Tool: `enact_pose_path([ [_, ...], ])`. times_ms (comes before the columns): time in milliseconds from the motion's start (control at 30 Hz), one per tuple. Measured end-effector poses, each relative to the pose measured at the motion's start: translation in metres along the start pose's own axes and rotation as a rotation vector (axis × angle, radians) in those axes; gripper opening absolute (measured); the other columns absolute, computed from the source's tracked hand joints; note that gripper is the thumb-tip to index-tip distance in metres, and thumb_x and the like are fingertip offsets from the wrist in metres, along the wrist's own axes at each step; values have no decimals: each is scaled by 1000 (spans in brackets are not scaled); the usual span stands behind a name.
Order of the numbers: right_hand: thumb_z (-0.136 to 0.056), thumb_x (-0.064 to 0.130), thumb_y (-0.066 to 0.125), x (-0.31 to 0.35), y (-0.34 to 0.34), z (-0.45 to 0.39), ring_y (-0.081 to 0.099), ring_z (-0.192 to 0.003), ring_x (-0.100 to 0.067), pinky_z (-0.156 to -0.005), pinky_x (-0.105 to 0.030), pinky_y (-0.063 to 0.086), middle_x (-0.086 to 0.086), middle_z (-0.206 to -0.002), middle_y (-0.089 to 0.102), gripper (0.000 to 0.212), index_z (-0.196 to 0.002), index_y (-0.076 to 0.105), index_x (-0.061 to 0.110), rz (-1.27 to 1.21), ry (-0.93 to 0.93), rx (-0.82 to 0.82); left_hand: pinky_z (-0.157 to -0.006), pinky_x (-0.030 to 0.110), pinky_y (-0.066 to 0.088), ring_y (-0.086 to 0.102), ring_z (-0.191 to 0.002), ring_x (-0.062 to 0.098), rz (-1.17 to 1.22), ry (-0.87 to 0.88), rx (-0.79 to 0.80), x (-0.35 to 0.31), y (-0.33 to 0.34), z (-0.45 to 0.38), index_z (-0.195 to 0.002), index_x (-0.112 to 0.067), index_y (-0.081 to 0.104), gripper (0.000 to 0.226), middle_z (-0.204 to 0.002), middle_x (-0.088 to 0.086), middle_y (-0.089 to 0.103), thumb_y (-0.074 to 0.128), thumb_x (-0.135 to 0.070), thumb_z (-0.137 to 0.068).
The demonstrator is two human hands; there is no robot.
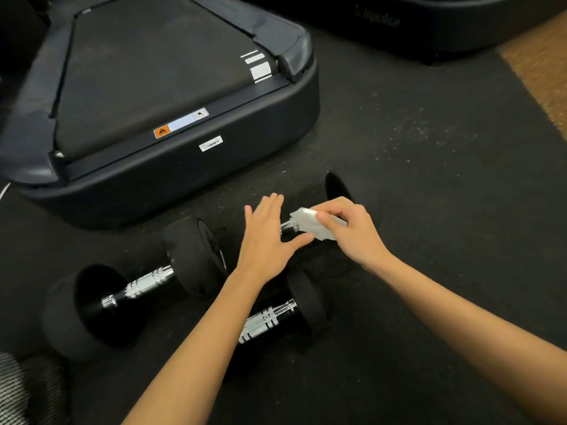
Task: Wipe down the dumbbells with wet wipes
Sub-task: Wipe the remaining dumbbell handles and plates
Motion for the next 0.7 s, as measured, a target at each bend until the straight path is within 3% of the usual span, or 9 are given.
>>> enact_pose_path([
  [67,-94,14,58,7,-6,-2,63,-100,-15,-90,-36,52,2,-104,69,19,-105,73,19,-139,55,-18,-119,30,23,40,-138,11,357,-32,16,-12,2,-3,-144,-19,46,67,-145,-3,51,73,-37,-85],
  [167,-92,14,61,17,-10,-8,65,-94,-21,-83,-39,54,-1,-98,72,18,-106,72,18,-207,14,-26,-94,37,54,69,-100,8,639,-94,-55,-22,5,-7,-114,-17,71,28,-105,-4,74,74,-24,-87],
  [233,-89,14,65,20,-12,-15,65,-87,-18,-78,-35,54,-1,-92,71,17,-103,72,21,-142,-46,-83,-81,38,58,73,-86,15,757,-183,-127,-25,7,-13,-95,-11,76,12,-88,1,76,73,-21,-87],
  [300,-86,13,68,16,-22,-25,64,-83,-11,-73,-27,52,1,-89,68,16,-99,72,21,-29,-116,-236,-65,33,54,68,-68,12,732,-245,-251,-23,6,-23,-72,-10,70,18,-70,0,70,75,-21,-85],
  [367,-85,13,68,4,-38,-36,62,-90,-9,-80,-23,49,3,-96,65,16,-99,71,19,128,-173,-395,-56,26,46,58,-57,7,630,-258,-388,-20,2,-37,-65,-14,59,25,-62,-1,63,75,-17,-83],
  [467,-86,22,69,-25,-49,-43,54,-116,-14,-103,-29,41,1,-121,58,27,-113,69,20,310,-97,-378,-55,30,45,58,-62,23,388,-120,-398,-19,3,-55,-84,-10,54,11,-71,9,64,64,-11,-88],
  [533,-90,28,66,-38,-46,-39,47,-129,-12,-110,-20,30,0,-136,53,35,-125,64,22,307,-26,-320,-60,32,39,52,-68,28,98,-39,-274,-25,15,-64,-102,-9,54,7,-77,11,60,54,-11,-95],
  [600,-94,31,61,-43,-43,-36,40,-134,-6,-108,-7,22,2,-144,49,39,-132,58,24,258,-11,-291,-72,41,43,60,-84,37,-205,2,-167,-32,33,-74,-126,-11,53,27,-92,17,65,46,-12,-100],
  [700,-96,33,57,-45,-43,-35,35,-137,-2,-105,0,18,4,-148,44,42,-137,53,28,241,-8,-273,-86,36,46,62,-106,30,-468,86,-47,-37,61,-81,-146,-17,39,44,-123,8,62,41,-10,-102],
])
Point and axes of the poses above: each hand's wrist, its own z-axis away from the middle knuckle, its own y-axis out of the palm, x = y × z, the point moved 1 cm from there along -z, towards the middle knuckle
